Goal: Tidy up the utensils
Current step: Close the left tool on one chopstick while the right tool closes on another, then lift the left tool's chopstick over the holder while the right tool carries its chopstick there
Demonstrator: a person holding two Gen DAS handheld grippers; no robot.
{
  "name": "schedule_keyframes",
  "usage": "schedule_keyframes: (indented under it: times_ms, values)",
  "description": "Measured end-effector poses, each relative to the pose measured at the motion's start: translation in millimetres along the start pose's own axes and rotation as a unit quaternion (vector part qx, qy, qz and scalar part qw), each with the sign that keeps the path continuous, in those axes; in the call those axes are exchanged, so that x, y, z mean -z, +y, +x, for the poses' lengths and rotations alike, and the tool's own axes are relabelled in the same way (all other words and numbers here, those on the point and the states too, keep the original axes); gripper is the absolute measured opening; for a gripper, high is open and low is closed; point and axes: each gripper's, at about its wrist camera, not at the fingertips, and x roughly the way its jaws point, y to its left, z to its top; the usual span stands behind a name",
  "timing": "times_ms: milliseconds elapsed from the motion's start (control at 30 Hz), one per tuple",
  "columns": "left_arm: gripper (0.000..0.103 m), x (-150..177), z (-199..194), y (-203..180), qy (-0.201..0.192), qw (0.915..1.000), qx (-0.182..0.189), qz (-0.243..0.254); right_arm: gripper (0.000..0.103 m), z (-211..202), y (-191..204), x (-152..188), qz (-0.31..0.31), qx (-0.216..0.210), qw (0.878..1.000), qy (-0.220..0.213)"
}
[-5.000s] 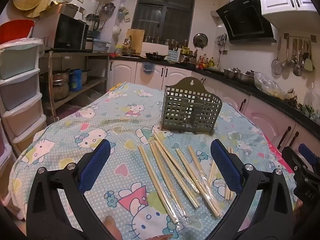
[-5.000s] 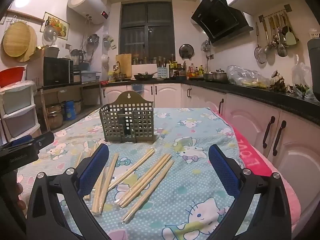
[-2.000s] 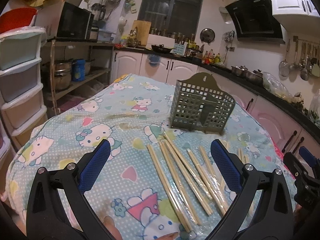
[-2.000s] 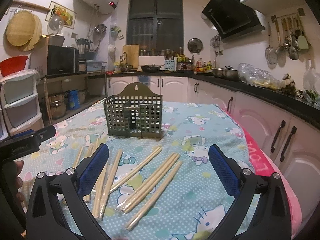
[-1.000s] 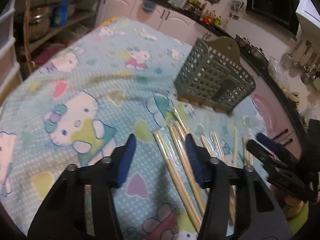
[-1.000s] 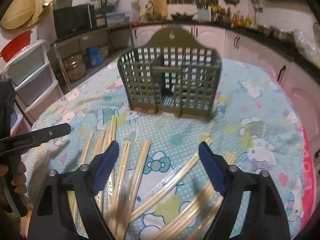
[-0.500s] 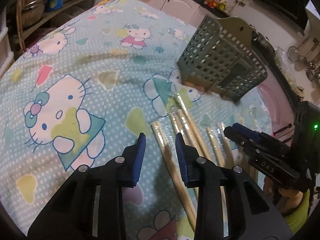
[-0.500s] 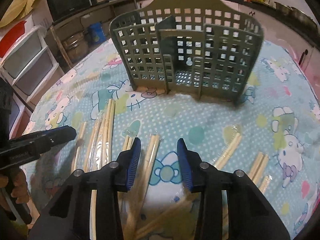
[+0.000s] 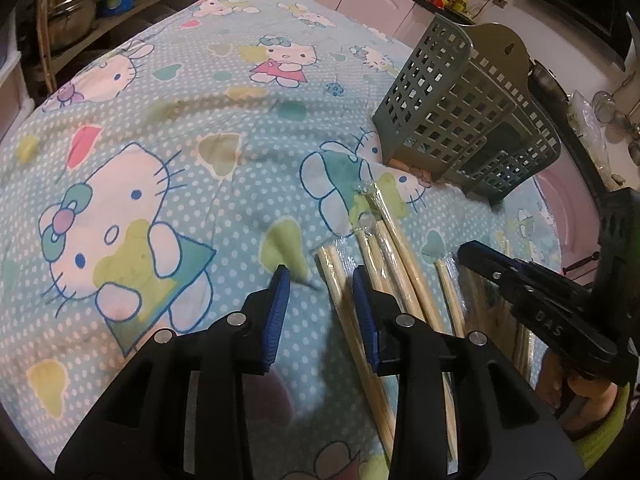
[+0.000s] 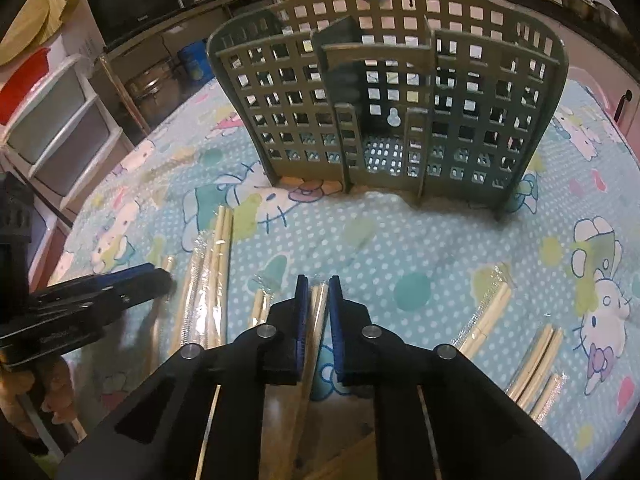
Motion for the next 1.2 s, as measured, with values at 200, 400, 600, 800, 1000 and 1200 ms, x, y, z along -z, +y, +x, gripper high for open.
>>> schedule_keyframes:
  times_ms: [200,400,600,800,1000,1200]
  values:
    - [0.025,-7,8,-10,-0.003,0.9993,-0.026,0.025,0.008,-16,-6,-5,0.004,-0.007,1.0,-0.014]
    - [0.01,-12,14,-22,-0.012,0.9947,-0.071,0.074,0.008,-31,-9,-8,0.007,-0.015,0.999,-0.033]
    - [0.008,-15,-3,-17,-0.029,0.9959,-0.051,0.068,0.007,-52,-9,-15,0.003,-0.025,0.998,-0.057]
    - [0.003,-28,-42,-25,-0.073,0.9946,-0.019,0.071,0.007,-80,-13,-25,0.001,-0.033,0.995,-0.09]
    - [0.002,-43,-77,-37,-0.112,0.9906,0.011,0.077,0.006,-107,-15,-31,0.001,-0.039,0.992,-0.122]
    - [0.001,-56,-109,-57,-0.151,0.9836,0.037,0.091,0.006,-135,-20,-33,0.002,-0.042,0.987,-0.154]
